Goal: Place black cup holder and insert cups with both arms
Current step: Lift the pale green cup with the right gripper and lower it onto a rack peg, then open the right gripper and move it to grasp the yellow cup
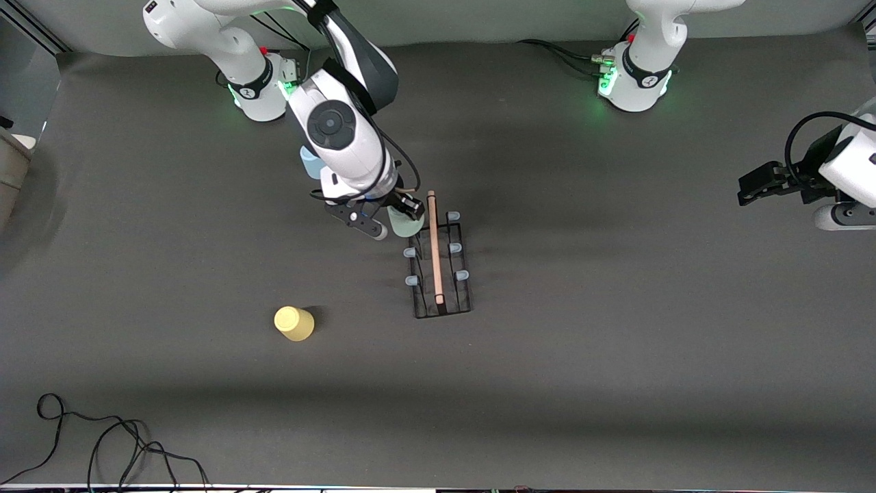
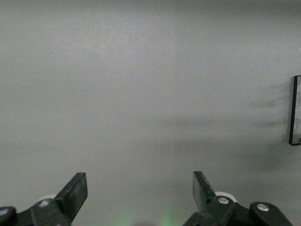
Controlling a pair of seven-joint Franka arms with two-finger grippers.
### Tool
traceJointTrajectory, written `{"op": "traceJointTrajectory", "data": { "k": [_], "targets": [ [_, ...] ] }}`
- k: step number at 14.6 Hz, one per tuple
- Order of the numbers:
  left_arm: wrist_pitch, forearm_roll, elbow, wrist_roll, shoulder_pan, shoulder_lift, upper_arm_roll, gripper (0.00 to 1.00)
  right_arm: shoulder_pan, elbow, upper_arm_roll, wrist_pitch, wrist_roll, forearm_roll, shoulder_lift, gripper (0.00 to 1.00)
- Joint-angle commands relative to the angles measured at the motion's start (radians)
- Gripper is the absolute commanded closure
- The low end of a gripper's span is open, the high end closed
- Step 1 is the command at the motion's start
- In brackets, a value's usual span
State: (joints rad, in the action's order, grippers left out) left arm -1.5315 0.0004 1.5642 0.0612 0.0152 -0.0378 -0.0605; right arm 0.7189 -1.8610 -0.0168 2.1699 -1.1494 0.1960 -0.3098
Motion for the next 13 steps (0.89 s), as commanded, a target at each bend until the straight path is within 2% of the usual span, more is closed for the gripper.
{"op": "traceJointTrajectory", "data": {
  "k": [1, 2, 6, 10, 13],
  "targets": [
    [-0.007, 0.013, 0.007, -0.017, 0.005, 0.01, -0.004, 0.0, 0.014, 0.029, -0.014, 0.002, -0.03, 0.002, -0.018, 0.23],
    [-0.007, 0.013, 0.008, -0.017, 0.005, 0.012, -0.004, 0.0, 0.014, 0.029, -0.015, 0.002, -0.03, 0.002, -0.02, 0.01],
    [-0.007, 0.013, 0.007, -0.017, 0.005, 0.01, -0.004, 0.0, -0.002, 0.066, -0.034, -0.01, -0.007, -0.007, -0.009, 0.0],
    [-0.009, 0.013, 0.007, -0.017, 0.006, 0.01, -0.004, 0.0, -0.006, 0.112, -0.168, -0.117, 0.236, -0.01, -0.006, 0.0],
    [-0.009, 0.015, 0.008, -0.017, 0.005, 0.01, -0.004, 0.0, -0.01, 0.111, -0.283, -0.119, 0.455, -0.004, -0.024, 0.0]
  ]
}}
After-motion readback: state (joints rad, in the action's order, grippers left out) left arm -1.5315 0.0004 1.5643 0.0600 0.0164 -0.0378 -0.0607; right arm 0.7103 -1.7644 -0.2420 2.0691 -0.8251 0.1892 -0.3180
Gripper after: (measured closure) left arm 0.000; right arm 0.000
